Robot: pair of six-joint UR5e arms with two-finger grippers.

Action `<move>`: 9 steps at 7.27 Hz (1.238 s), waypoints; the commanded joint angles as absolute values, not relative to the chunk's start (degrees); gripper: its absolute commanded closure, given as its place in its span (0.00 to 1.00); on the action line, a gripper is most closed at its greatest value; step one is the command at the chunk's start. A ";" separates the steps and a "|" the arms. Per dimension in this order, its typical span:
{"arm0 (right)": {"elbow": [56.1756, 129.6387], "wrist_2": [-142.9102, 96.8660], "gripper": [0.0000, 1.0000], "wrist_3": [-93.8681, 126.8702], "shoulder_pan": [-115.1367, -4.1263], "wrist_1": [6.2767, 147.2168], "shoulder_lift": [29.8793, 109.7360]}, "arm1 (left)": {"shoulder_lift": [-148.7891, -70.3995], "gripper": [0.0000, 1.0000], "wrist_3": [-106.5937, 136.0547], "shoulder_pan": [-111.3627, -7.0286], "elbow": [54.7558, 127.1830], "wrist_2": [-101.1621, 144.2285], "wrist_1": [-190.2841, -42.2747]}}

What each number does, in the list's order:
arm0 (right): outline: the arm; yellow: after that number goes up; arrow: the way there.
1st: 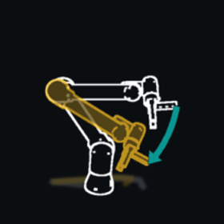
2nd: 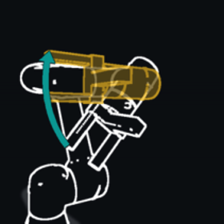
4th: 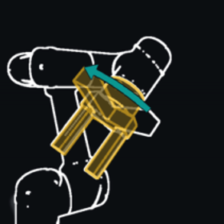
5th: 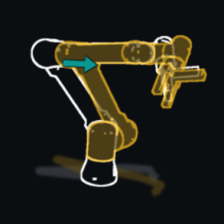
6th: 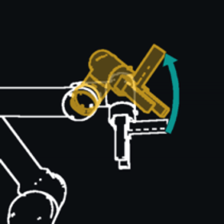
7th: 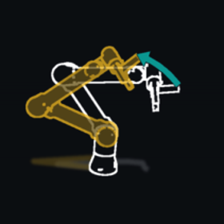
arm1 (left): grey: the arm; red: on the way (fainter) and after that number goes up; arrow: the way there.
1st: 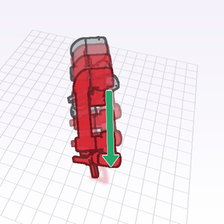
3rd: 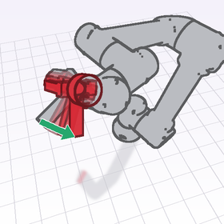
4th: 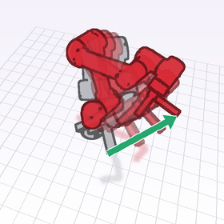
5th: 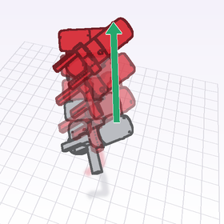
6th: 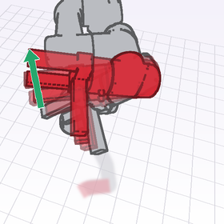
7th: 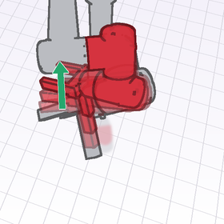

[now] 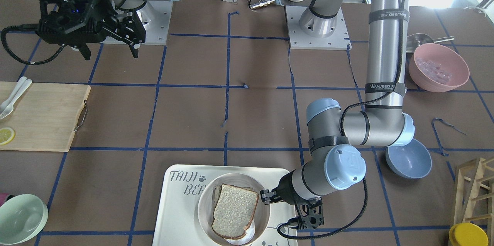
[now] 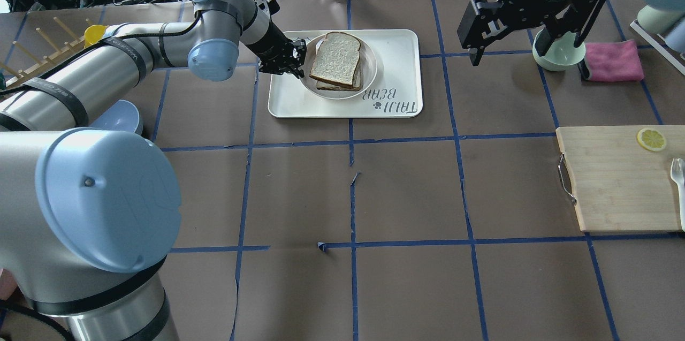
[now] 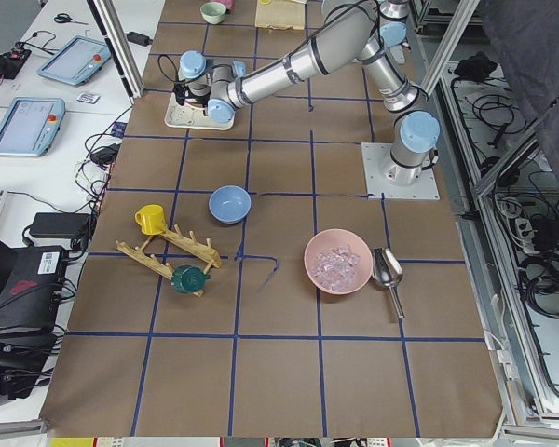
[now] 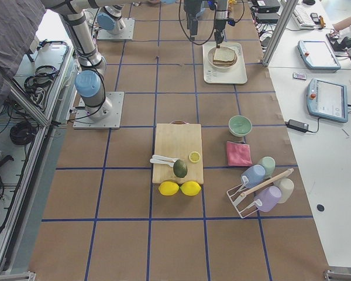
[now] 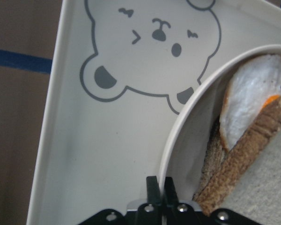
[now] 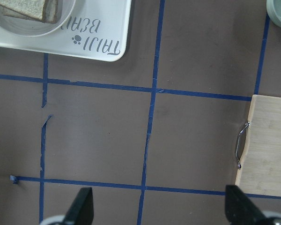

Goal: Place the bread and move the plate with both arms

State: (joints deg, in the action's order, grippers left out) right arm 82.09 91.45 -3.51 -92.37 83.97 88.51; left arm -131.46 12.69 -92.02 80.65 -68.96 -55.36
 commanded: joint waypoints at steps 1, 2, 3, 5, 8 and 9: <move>82.09 91.41 0.00 -3.52 -92.37 83.94 88.51 | -130.18 0.04 12.57 -92.02 80.42 -69.43 -55.54; 82.09 91.41 0.00 -3.52 -92.37 84.02 88.51 | -128.60 0.02 12.57 -92.02 80.59 -69.69 -56.24; 82.09 91.49 0.00 -3.52 -92.37 84.02 88.51 | -125.19 0.00 12.57 -92.20 80.60 -69.78 -59.38; 82.09 91.58 0.00 -3.52 -92.37 83.94 88.51 | -115.37 0.00 12.57 -92.46 80.15 -75.28 -73.14; 82.00 91.58 0.00 -3.52 -92.37 83.94 88.51 | -101.47 0.00 12.31 -93.16 84.54 -83.49 -91.79; 82.09 91.58 0.00 -3.52 -92.37 83.94 88.51 | -97.42 0.00 12.22 -93.16 84.99 -84.63 -94.89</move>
State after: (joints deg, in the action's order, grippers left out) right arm 82.06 91.58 -3.52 -92.37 83.94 88.51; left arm -102.58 12.33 -93.12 84.05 -82.76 -89.89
